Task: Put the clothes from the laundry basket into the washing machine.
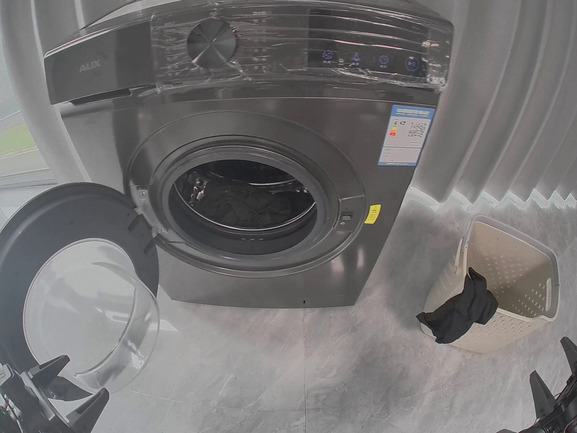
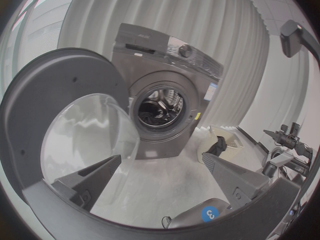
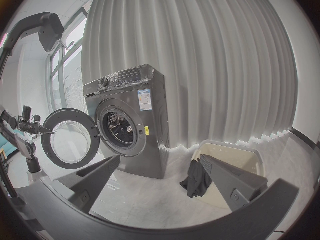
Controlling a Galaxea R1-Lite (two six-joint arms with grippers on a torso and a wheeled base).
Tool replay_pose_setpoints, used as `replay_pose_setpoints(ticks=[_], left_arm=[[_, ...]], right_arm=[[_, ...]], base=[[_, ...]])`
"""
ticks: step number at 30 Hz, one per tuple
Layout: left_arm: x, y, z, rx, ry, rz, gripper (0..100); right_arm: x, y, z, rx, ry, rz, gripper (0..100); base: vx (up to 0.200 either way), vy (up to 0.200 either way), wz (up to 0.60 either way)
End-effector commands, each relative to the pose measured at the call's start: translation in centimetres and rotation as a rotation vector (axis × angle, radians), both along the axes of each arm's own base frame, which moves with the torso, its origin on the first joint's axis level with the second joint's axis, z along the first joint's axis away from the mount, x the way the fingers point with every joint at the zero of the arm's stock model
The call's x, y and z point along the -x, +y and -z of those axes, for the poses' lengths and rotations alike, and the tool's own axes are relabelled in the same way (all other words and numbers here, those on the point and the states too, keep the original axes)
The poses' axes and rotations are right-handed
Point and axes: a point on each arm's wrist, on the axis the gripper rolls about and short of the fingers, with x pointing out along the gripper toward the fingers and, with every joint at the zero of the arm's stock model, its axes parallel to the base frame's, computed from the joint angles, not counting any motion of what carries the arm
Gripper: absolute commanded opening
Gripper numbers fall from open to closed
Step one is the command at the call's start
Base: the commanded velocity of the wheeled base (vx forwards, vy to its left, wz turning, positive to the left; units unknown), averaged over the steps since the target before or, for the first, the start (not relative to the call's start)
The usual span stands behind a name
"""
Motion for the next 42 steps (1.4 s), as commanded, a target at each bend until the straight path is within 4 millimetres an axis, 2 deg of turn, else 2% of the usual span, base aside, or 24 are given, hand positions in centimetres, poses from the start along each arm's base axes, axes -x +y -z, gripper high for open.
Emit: replay_pose_setpoints(ticks=[1,9,15,27,36,42], left_arm=[[2.76,0.37,1.9,-0.008,-0.136,-0.001,100],[2.97,0.27,2.15,-0.032,-0.138,-0.034,100],[2.97,0.27,2.15,-0.023,-0.135,-0.032,100],[2.98,0.24,2.15,-0.069,-0.152,-0.016,100],[2.97,0.26,2.15,-0.056,-0.147,-0.027,100],[2.97,0.26,2.15,-0.054,-0.146,-0.027,100]], right_arm=[[-0.04,0.0,0.51,-0.003,0.006,-0.004,100],[-0.04,0.0,0.51,-0.004,0.006,-0.006,100],[-0.04,0.01,0.51,-0.025,0.011,-0.007,100],[-0.04,0.01,0.51,-0.041,0.015,-0.009,100],[-0.04,0.0,0.51,-0.044,0.016,-0.004,100],[-0.05,0.0,0.51,-0.046,0.016,-0.003,100]], base=[[0.0,0.0,0.0],[0.0,0.0,0.0],[0.0,0.0,-0.6],[0.0,0.0,0.0],[0.0,0.0,-0.6],[0.0,0.0,0.0]])
